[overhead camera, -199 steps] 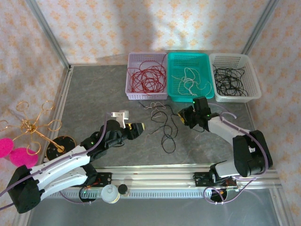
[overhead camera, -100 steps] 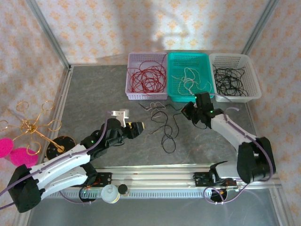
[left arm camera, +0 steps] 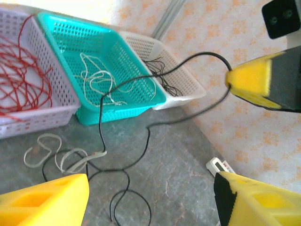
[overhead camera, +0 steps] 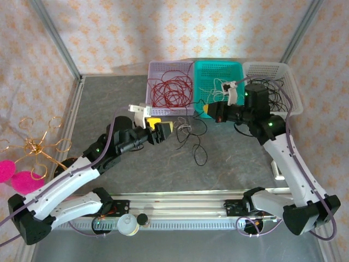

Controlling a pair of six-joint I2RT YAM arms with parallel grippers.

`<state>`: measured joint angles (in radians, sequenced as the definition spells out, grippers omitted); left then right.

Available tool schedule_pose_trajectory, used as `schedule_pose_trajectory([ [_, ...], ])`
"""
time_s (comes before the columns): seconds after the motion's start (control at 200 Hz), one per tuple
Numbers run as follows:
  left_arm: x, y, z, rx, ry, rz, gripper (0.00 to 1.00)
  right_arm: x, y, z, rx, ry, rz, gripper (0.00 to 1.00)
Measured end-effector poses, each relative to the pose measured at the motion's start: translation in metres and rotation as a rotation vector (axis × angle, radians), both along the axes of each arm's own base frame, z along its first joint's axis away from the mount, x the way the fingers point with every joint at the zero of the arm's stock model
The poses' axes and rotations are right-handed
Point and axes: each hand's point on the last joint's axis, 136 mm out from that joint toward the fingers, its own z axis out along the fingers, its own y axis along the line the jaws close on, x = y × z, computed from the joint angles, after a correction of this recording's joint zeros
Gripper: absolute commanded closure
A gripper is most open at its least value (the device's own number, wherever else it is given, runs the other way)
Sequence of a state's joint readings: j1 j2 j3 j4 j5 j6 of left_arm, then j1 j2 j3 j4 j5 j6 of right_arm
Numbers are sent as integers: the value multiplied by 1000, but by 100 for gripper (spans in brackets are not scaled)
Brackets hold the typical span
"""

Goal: Untangle the cables

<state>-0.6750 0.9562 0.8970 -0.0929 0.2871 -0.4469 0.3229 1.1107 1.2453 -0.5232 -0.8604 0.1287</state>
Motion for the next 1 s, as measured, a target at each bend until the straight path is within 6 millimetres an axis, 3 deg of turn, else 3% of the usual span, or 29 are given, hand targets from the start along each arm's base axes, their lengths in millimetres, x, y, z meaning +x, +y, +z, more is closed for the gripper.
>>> schedule_pose_trajectory([
  [0.215, 16, -2, 12, 89, -62, -78, 21, -22, 18, 25, 12, -137, 237, 100],
  [0.385, 26, -18, -11, 190, -66, -160, 18, -21, 30, 40, 34, -176, 354, 100],
  [0.506, 37, -17, -24, 223, -58, -162, 19, -21, 35, 49, 48, -186, 406, 100],
  [0.756, 59, -2, -13, 185, -130, -103, 29, -31, 37, 65, 81, -207, 451, 100],
  [0.791, 61, 0, -13, 181, -133, -99, 35, -32, 37, 67, 86, -208, 456, 100],
  [0.896, 63, -1, -11, 167, -147, -114, 63, -35, 38, 68, 101, -197, 469, 100],
  [1.001, 64, -6, -10, 163, -172, -136, 62, -37, 38, 69, 113, -185, 479, 100],
])
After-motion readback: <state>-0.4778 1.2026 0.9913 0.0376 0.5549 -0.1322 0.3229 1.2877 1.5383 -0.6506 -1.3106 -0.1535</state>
